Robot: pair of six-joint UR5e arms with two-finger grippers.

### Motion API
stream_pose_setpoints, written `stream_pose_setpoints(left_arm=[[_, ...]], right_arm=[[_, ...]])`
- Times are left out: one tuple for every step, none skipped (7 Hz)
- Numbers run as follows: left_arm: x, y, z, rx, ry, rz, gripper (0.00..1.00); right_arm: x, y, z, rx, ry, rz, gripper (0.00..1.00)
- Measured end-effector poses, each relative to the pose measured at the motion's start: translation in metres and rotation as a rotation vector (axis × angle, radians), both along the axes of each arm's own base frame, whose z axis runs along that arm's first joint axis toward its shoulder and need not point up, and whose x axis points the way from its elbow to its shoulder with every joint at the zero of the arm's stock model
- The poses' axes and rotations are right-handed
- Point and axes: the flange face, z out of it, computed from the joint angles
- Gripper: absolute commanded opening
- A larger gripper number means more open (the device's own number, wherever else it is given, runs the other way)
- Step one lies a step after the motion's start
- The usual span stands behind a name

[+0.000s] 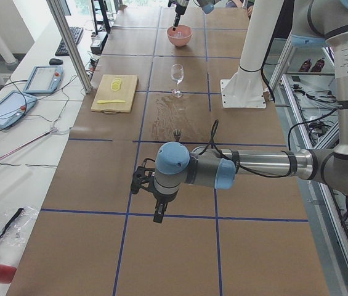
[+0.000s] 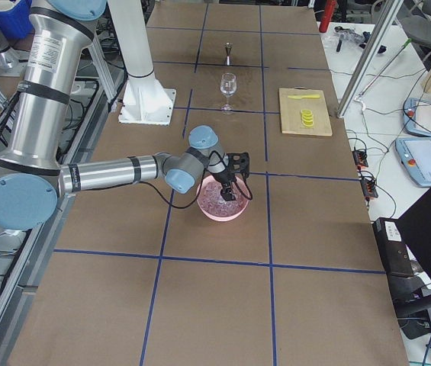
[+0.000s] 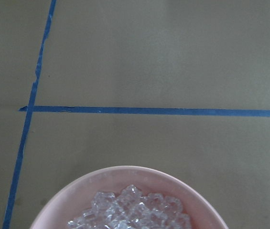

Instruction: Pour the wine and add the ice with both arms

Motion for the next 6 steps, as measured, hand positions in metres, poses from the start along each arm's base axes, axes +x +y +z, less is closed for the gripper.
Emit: stream_pose_setpoints(left_arm=[[0.0, -0.001, -0.001, 0.001, 0.0, 0.0, 1.0], [0.0, -0.001, -0.001, 0.002, 0.0, 0.0, 1.0], [0.0, -0.001, -0.001, 0.003, 0.0, 0.001, 1.0], [0.0, -0.001, -0.001, 0.003, 0.0, 0.001, 1.0], [0.0, -0.002, -0.001, 0.003, 0.0, 0.001, 1.0], [0.0, -0.002, -0.001, 0.003, 0.0, 0.002, 1.0]], right_arm=[[-0.012, 0.007, 0.004, -0.007, 0.014, 0.011, 0.62], [-0.016, 0.016, 0.01, -0.009, 0.027, 0.01, 0.62], [-0.012, 0.026, 0.017, -0.007, 0.032, 0.005, 0.61], [-0.005, 0.036, 0.025, -0.004, 0.031, 0.002, 0.61], [-0.002, 0.041, 0.028, -0.002, 0.032, 0.0, 0.61], [-0.001, 0.043, 0.03, -0.001, 0.034, 0.001, 0.61]])
